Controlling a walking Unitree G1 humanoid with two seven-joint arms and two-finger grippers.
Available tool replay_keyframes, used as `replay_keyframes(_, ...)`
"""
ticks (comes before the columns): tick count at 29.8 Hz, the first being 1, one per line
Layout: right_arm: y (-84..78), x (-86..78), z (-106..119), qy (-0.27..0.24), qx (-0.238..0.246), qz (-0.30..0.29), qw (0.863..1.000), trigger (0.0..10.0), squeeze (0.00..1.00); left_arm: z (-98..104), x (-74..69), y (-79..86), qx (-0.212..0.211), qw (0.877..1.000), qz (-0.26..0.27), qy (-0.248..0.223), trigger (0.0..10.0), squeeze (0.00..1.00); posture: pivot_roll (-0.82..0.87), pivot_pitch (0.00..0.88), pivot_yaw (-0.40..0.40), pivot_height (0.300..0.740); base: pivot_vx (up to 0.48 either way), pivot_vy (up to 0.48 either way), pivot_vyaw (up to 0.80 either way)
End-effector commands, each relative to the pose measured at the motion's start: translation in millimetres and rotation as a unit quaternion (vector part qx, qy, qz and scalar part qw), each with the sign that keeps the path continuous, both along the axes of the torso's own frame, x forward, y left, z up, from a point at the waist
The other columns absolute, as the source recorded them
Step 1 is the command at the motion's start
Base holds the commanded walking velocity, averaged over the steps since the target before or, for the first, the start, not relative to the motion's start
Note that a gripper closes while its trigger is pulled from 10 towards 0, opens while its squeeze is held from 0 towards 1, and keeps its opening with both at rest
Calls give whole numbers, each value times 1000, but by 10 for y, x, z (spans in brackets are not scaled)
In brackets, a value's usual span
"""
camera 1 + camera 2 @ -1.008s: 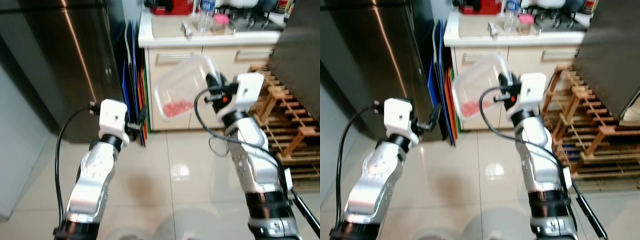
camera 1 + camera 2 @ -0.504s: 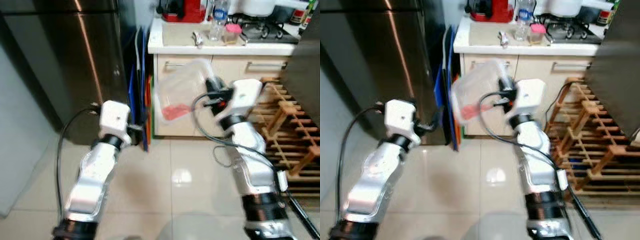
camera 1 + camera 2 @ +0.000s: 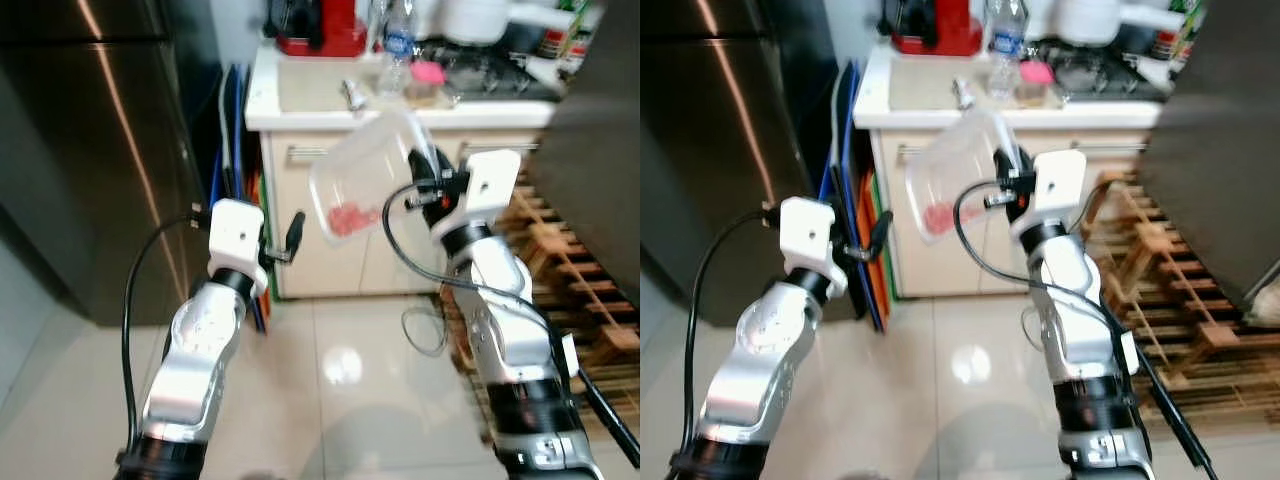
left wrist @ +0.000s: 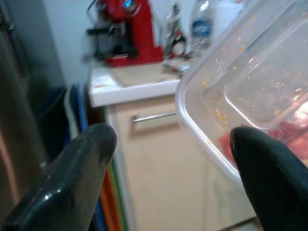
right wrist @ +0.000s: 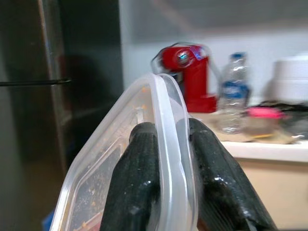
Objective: Restocking fridge
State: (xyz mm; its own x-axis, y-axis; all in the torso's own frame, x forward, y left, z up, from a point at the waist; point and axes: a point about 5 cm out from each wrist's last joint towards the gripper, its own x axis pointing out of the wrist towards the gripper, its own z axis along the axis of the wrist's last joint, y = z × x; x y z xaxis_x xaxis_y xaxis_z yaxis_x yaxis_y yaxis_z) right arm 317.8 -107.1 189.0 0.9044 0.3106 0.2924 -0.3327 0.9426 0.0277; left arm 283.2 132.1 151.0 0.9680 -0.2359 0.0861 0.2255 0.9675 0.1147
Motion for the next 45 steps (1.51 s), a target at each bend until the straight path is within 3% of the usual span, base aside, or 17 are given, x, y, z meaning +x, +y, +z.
replay_keyframes(1, -70, 17, 25, -8, -2, -10, 1000, 0, 0, 30, 13, -41, -7, 1000, -5, -5, 10000, 0, 22, 0, 11, 740, 480, 0, 0)
replay_keyframes(16, -22, 46, 41, -12, -3, 2, 1000, 0, 0, 33, 32, -34, -10, 1000, -1, -8, 10000, 0, 26, 0, 5, 740, 480, 0, 0)
replay_keyframes(25, 113, 100, 156, -36, -10, 27, 999, 0, 0, 37, 48, -52, -13, 1000, 0, -10, 10000, 0, 27, 0, 3, 740, 480, 0, 0)
replay_keyframes(38, 363, 326, 560, -94, -7, 69, 993, 0, 0, 45, 49, -82, -16, 1000, 4, -12, 10000, 0, 40, 0, -2, 740, 476, 0, 0)
replay_keyframes(45, 389, 513, 558, -82, -4, 44, 996, 0, 0, 53, 54, -74, -14, 1000, 10, -15, 10000, 0, 52, 0, -1, 740, 0, 0, 0)
